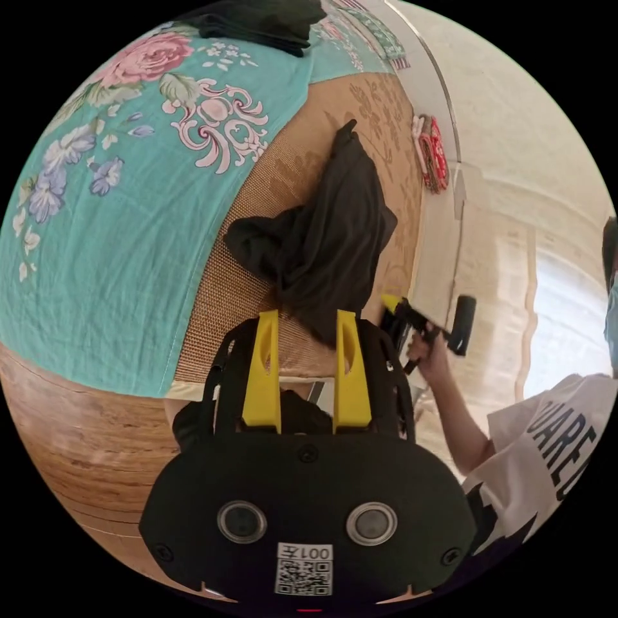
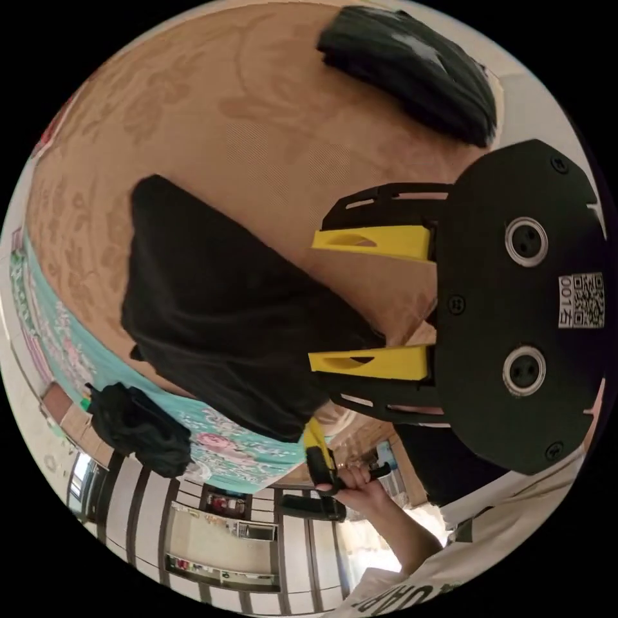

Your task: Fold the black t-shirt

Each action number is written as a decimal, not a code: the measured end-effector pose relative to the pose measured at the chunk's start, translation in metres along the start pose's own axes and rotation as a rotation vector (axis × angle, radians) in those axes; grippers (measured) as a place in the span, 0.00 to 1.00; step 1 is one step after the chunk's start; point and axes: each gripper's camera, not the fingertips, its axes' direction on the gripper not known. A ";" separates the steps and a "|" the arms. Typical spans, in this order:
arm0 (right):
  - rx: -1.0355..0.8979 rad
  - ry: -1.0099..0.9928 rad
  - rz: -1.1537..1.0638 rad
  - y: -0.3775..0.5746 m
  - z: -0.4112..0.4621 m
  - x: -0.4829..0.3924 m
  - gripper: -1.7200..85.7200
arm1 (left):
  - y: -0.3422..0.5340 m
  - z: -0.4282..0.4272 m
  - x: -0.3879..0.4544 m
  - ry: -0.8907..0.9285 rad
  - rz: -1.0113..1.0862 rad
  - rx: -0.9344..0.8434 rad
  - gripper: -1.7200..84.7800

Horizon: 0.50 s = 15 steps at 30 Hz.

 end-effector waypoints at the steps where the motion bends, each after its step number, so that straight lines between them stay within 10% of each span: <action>1: -0.016 -0.026 0.024 0.009 0.014 -0.007 0.23 | -0.004 -0.005 -0.002 -0.001 -0.027 0.017 0.13; 7: 0.017 0.144 0.087 0.024 0.053 -0.035 0.14 | -0.016 -0.033 -0.010 0.015 -0.161 0.107 0.09; 15: 0.088 -0.284 0.113 0.061 0.010 0.003 0.04 | -0.005 -0.088 -0.008 0.147 -0.237 0.080 0.01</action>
